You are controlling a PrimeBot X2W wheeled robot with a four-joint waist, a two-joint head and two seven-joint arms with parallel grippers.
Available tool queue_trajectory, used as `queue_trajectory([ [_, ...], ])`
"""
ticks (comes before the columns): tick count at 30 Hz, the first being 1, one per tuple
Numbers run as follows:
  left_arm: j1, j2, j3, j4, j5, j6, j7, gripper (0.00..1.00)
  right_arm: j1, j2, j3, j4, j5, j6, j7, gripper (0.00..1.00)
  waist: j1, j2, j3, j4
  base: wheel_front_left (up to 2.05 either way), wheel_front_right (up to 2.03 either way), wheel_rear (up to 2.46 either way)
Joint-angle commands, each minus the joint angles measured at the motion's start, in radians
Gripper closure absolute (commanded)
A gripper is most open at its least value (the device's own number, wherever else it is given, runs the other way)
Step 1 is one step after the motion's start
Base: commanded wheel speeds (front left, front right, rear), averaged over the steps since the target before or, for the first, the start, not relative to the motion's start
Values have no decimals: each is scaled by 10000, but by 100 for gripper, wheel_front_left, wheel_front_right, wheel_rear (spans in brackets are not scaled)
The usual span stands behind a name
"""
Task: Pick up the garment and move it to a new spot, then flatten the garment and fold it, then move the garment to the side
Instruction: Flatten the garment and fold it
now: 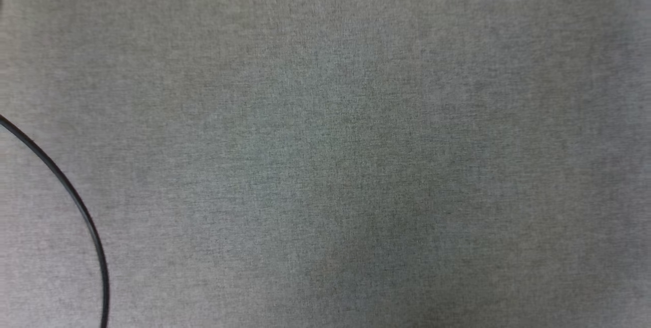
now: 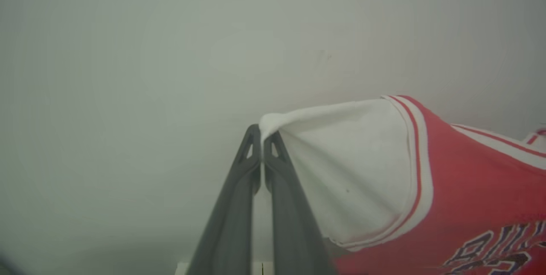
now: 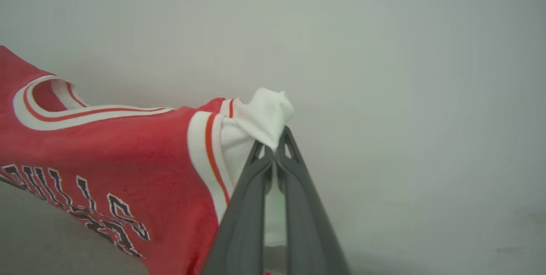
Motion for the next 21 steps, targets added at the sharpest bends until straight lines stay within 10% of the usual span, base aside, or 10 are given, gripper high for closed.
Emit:
queue_trajectory([
  [1,698,-17,5,130,-148,-46,-235,100,610,3,185,144,251,-6,-271,100,-2,0,-425,-17,0,0,0],
  [21,9886,-537,957,-2716,-1583,143,-910,100,8728,-1217,2197,-1150,3059,-6,-1275,100,-2,0,-4138,102,0,0,0],
])
